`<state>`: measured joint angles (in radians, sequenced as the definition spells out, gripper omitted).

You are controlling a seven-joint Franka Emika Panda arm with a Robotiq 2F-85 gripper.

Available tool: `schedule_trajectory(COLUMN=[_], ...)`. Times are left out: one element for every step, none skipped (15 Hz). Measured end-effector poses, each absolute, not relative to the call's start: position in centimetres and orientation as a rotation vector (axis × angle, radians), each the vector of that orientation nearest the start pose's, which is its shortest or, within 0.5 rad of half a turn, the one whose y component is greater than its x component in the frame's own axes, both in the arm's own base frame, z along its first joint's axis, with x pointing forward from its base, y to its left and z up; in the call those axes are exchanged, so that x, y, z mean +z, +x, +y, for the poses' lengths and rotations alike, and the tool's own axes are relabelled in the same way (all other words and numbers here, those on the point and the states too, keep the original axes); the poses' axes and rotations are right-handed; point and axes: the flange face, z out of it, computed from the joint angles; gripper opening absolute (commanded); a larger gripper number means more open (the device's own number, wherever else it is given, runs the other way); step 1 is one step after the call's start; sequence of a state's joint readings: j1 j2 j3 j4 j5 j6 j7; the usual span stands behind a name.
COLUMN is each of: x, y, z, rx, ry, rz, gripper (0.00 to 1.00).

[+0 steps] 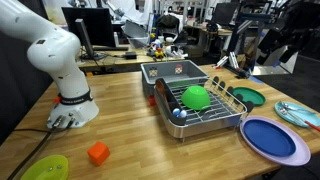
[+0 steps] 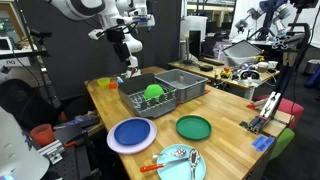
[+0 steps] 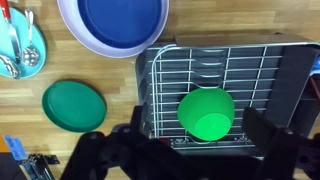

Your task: Put the spoon on the light blue plate on the dark blue plate

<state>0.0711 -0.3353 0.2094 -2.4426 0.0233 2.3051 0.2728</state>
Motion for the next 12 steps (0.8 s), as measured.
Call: schedule_trajectory(x=[44.2,44.2,44.2,44.2,44.3,44.3,44.3,44.2,44.1,43.7,43.3,42.6], y=[43.6,43.6,43.6,43.7,43.8,44.0,44.3,44.5,44.7,44.9,45.1,45.3], z=[12.8,12.8,12.8,12.5,12.1,11.3,10.2,9.1,7.8,6.4,4.9,3.4], rx=[-0.310,-0.310,-0.310,-0.309,-0.309,-0.308,-0.307,-0.306,-0.303,-0.300,-0.298,-0.309], ry=[-3.123,-3.123,-3.122,-3.120,-3.115,-3.109,-3.102,-3.094,-3.088,-3.087,-3.084,-3.085], rz=[0.017,0.017,0.020,0.036,0.078,0.141,0.217,0.295,0.378,0.471,0.570,0.665], gripper=[1.00,1.00,1.00,1.00,1.00,1.00,1.00,1.00,1.00,1.00,1.00,1.00])
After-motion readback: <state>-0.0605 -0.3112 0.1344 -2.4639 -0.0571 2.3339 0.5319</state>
